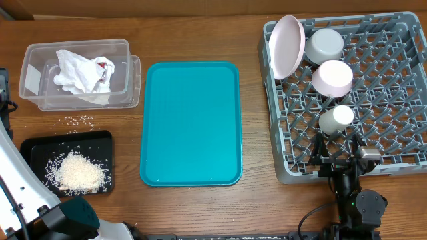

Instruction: Sort waste into correct bins and load items into the dishwasher

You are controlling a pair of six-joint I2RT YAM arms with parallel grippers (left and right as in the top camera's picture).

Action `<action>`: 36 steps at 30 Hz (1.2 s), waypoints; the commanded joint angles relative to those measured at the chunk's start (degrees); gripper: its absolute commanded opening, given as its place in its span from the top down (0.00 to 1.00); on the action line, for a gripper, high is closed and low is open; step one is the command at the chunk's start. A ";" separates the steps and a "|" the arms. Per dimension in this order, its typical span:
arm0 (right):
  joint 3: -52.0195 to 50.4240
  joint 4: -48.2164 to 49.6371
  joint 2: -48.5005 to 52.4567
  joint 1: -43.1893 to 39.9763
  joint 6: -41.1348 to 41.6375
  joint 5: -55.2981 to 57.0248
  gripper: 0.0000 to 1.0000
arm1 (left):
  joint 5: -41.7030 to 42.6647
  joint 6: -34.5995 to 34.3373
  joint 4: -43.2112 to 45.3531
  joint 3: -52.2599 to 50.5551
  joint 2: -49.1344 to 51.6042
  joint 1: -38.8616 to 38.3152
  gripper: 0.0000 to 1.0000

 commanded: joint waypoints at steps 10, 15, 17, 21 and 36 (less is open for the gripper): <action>-0.61 0.20 -0.63 -0.20 -0.22 -0.09 0.00 | -1.27 2.60 -7.23 -0.17 -1.44 -0.02 0.00; -0.61 0.20 -0.63 -0.20 -0.22 -0.09 0.00 | -1.46 5.01 -13.38 -0.20 -5.84 -0.07 0.00; -0.61 0.20 -0.63 -0.20 -0.22 -0.09 0.00 | -1.90 5.07 -16.61 -0.20 -7.15 -0.07 0.00; -0.61 0.20 -0.63 -0.20 -0.22 -0.09 0.00 | -2.99 9.35 -16.55 -4.17 -11.47 -1.07 0.00; -0.61 0.20 -0.63 -0.20 -0.22 -0.09 0.00 | -5.44 13.84 31.87 -64.65 -37.03 -28.04 0.00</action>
